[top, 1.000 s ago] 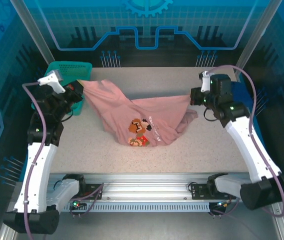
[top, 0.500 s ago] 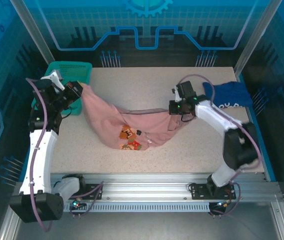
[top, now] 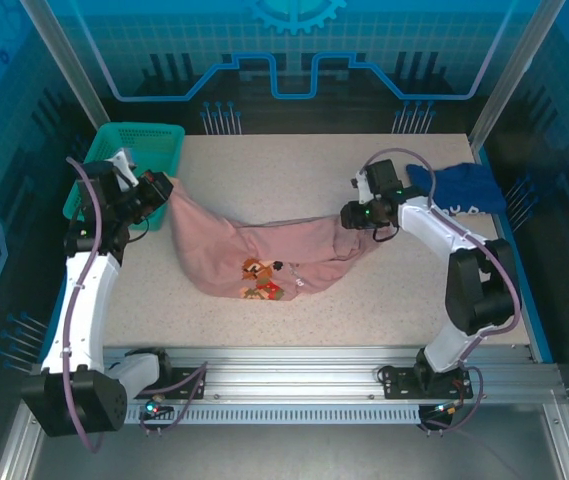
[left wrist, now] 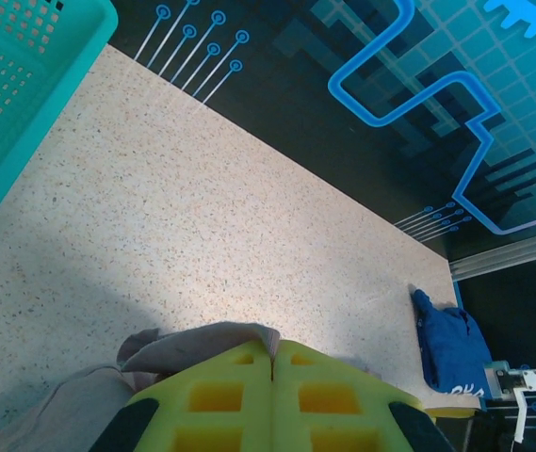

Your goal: Fold the inside-out t-shirt

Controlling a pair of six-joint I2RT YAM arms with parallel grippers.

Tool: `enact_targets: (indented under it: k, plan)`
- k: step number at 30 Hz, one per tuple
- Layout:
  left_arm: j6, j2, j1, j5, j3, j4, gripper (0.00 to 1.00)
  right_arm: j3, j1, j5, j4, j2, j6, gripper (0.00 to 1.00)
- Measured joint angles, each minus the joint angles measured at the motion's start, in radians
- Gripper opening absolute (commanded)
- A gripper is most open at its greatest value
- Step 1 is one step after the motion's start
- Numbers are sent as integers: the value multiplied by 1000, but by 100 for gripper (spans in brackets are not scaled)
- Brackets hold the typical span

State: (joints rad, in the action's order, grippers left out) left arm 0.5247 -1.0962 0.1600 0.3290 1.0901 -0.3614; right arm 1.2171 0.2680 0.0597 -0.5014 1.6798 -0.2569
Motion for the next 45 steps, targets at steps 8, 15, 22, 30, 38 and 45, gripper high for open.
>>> enact_targets:
  k: [8,15,22,30,38,45]
  plan:
    - [0,-5,0,10,0,0,0,-18,-58,39,16,82,-4,41]
    - [0,-5,0,10,0,0,0,-18,-59,93,31,116,-9,35]
    - [0,-5,0,10,0,0,0,-18,-59,140,54,121,-26,25]
    - [0,-5,0,10,0,0,0,-18,-59,158,61,121,-30,22]
    - [0,-5,0,10,0,0,0,-18,-51,100,40,121,-18,22]
    - [0,-5,0,16,0,0,0,-16,-34,63,23,121,-6,22]
